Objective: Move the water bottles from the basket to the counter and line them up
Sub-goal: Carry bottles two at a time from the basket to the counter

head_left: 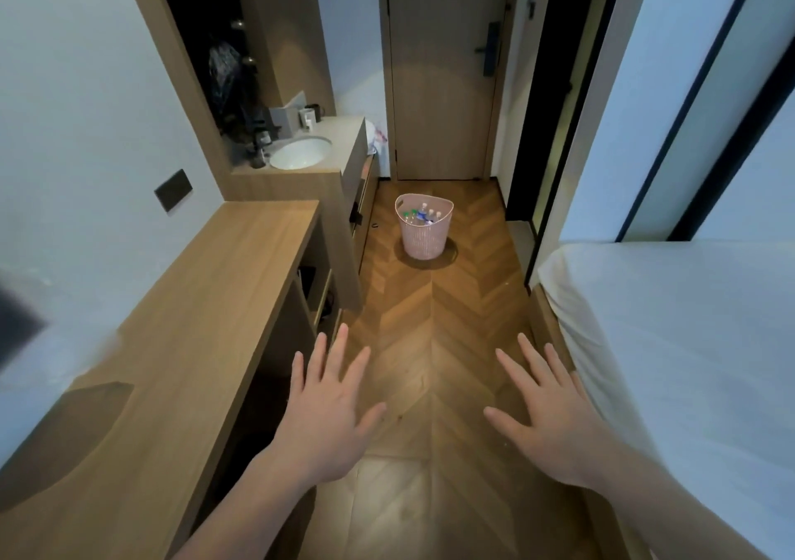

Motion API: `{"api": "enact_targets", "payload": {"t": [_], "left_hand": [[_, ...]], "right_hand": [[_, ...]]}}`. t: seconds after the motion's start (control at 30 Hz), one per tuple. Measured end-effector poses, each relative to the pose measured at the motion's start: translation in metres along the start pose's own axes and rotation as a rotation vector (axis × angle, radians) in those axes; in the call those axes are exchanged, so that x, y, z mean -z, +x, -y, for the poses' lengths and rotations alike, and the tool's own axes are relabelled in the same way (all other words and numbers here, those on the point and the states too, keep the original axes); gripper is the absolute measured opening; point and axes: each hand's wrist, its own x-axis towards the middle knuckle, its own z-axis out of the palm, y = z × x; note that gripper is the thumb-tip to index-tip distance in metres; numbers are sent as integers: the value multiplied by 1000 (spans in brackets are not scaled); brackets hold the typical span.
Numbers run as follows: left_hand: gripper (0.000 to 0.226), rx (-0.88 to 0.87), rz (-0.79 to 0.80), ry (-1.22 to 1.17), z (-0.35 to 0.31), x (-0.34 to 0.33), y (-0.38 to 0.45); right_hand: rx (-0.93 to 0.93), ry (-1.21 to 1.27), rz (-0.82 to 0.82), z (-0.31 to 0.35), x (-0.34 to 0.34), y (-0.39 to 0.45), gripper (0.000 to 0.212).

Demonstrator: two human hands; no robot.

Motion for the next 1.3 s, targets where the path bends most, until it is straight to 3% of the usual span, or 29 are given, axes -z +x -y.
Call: {"api": "enact_targets", "payload": {"t": [0.4, 0.8, 0.93, 1.3], "left_hand": [[81, 98, -50, -36, 16, 23, 177], [84, -70, -15, -5, 43, 54, 443], [80, -154, -14, 17, 33, 72, 521], [81, -156, 19, 30, 12, 84, 749]], "right_hand": [[125, -2, 17, -9, 66, 206, 84], [-80, 14, -45, -36, 110, 417, 83], [-135, 44, 8, -49, 122, 470, 82], [-84, 111, 64, -110, 152, 688, 83]]}}
